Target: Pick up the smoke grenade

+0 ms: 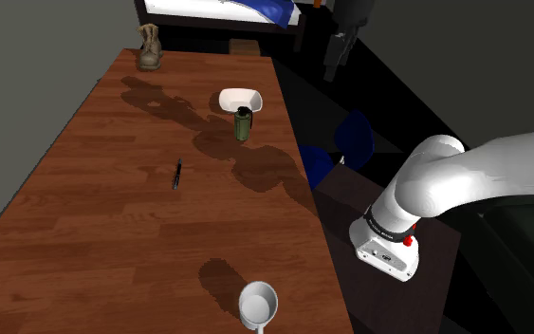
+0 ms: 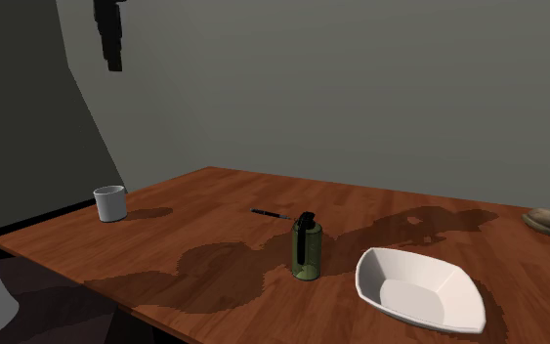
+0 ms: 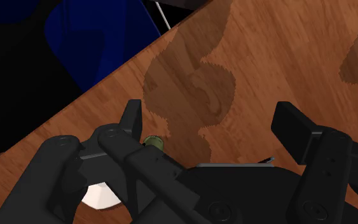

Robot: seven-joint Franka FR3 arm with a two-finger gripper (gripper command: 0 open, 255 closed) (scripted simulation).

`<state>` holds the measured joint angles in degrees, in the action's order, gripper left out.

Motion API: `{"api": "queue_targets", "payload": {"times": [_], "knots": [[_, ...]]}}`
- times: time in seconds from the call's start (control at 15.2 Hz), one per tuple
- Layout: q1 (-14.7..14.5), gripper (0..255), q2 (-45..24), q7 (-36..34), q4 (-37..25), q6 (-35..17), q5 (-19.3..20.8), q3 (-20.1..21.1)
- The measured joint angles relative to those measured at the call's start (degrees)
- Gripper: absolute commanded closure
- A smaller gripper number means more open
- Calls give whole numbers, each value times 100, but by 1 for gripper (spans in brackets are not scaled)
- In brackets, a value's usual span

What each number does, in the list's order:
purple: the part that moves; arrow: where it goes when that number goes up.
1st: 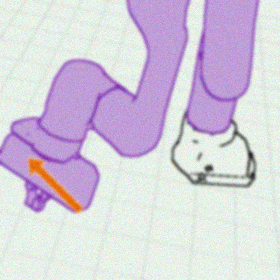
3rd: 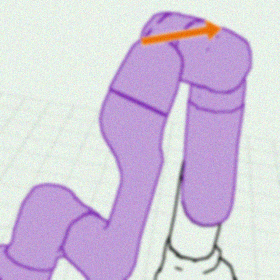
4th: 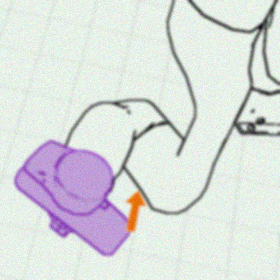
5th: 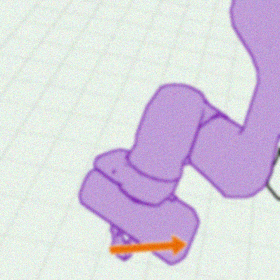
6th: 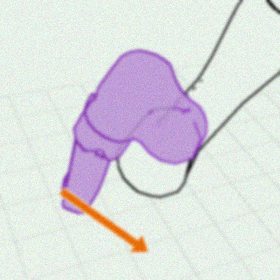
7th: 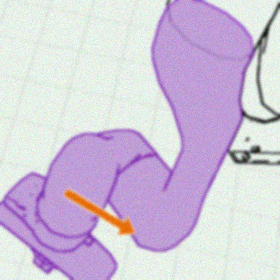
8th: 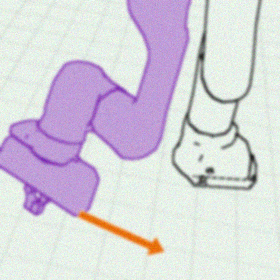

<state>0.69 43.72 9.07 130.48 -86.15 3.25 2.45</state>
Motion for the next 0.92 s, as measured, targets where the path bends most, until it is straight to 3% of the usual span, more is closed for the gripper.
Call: {"api": "queue_targets", "payload": {"times": [0.4,0.92], "knots": [[32,0,-562,104,146,-689,53,-115],[67,0,-2057,232,-83,-1929,81,-246]]}}
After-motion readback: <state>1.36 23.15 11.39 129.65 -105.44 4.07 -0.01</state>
